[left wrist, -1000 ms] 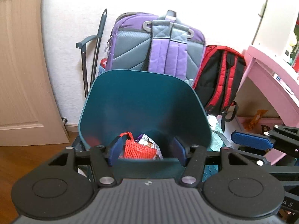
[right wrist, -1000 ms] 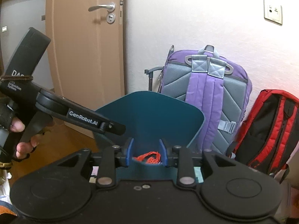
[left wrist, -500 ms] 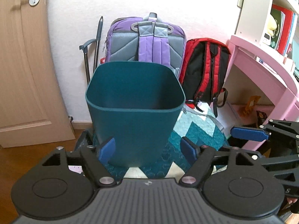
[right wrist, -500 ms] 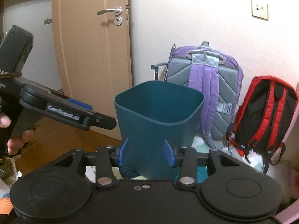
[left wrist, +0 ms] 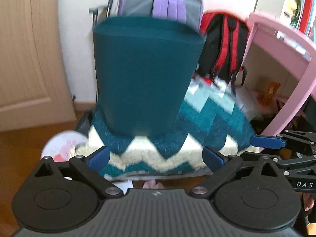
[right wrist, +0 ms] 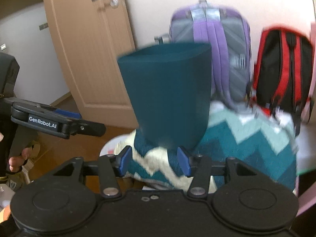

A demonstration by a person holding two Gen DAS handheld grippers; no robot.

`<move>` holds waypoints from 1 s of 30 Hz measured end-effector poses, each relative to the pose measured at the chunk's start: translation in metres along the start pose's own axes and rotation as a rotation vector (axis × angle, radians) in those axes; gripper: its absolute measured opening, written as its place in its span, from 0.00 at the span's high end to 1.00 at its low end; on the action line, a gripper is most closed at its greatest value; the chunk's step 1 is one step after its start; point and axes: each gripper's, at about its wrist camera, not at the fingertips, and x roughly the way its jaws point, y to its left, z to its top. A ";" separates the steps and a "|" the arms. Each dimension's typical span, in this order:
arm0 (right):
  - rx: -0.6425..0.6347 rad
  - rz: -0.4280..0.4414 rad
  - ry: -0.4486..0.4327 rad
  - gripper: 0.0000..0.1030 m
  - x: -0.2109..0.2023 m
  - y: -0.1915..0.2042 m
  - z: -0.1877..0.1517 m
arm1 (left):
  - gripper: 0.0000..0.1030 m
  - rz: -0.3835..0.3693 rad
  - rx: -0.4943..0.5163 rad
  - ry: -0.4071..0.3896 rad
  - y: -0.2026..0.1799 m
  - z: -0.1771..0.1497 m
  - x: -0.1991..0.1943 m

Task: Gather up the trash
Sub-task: 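Lower both tools back toward the remaining trash pile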

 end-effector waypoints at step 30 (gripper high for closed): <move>0.094 -0.046 0.688 0.51 0.297 -0.085 -0.224 | 0.03 0.048 0.036 0.726 0.071 -0.224 0.337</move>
